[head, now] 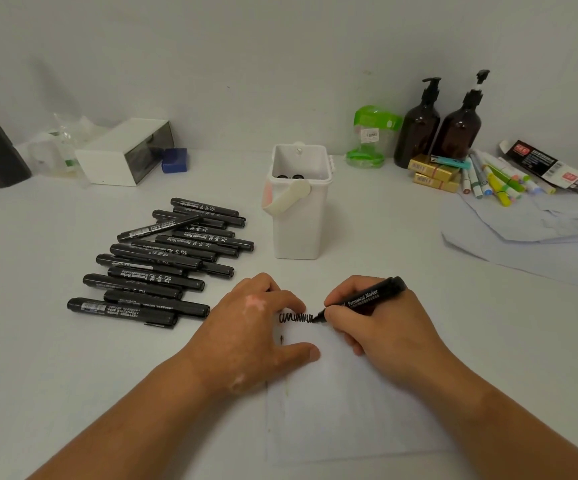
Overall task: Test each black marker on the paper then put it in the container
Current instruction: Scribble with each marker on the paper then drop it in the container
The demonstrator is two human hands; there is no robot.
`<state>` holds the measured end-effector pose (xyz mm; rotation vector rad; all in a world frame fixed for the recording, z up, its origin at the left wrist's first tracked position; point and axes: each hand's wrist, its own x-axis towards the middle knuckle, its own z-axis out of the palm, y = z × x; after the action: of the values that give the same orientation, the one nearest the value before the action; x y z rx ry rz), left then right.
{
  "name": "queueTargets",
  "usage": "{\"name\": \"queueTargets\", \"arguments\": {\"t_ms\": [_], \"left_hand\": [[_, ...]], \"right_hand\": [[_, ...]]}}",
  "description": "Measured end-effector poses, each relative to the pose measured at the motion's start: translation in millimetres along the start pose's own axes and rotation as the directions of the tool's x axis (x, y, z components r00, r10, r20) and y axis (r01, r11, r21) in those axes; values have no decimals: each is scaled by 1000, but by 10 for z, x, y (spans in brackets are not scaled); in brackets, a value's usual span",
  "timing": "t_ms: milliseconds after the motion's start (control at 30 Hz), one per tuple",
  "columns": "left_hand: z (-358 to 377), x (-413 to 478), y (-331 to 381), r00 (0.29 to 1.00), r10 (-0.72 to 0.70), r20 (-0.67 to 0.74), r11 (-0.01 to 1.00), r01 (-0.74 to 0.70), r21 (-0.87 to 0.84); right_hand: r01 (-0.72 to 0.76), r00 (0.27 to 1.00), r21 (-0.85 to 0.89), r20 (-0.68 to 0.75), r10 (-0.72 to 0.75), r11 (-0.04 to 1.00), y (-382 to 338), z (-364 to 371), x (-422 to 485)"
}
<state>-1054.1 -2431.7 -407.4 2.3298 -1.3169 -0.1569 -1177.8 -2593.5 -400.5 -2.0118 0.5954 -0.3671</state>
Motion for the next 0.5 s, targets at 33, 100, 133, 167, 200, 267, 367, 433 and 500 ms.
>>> {"name": "queueTargets", "arguments": {"t_ms": [33, 100, 133, 167, 200, 267, 367, 433, 500], "left_hand": [[3, 0, -2, 1000, -1, -1, 1000, 1, -1], [6, 0, -5, 1000, -4, -2, 1000, 4, -7], [6, 0, -7, 1000, -4, -1, 1000, 4, -8], [5, 1, -7, 1000, -3, 0, 1000, 3, -7], [3, 1, -8, 1000, -2, 3, 1000, 2, -5], [-3, 0, -6, 1000, -4, 11, 1000, 4, 1], [-10, -4, -3, 1000, -10, 20, 1000, 10, 4], [-15, -5, 0, 1000, -13, 26, 1000, 12, 6], [-19, -4, 8, 999, -16, 34, 1000, 16, 12]], "right_hand": [[1, 1000, 4, -7, -1, 1000, -2, -1, -2], [-1, 999, 13, -32, 1, 1000, -4, -1, -4], [-1, 999, 10, -38, 1, 1000, -3, -2, -6], [-2, 999, 6, -35, 2, 1000, -4, -5, -9], [-3, 1000, 3, -27, 4, 1000, -7, -4, -9], [-2, 1000, 2, -19, 2, 1000, -8, -2, -10], [3, 998, 19, -56, -2, 1000, 8, 4, -4], [8, 999, 8, -50, -8, 1000, 17, 2, 1], [15, 1000, -29, -27, -16, 999, 18, -5, 6]]}}
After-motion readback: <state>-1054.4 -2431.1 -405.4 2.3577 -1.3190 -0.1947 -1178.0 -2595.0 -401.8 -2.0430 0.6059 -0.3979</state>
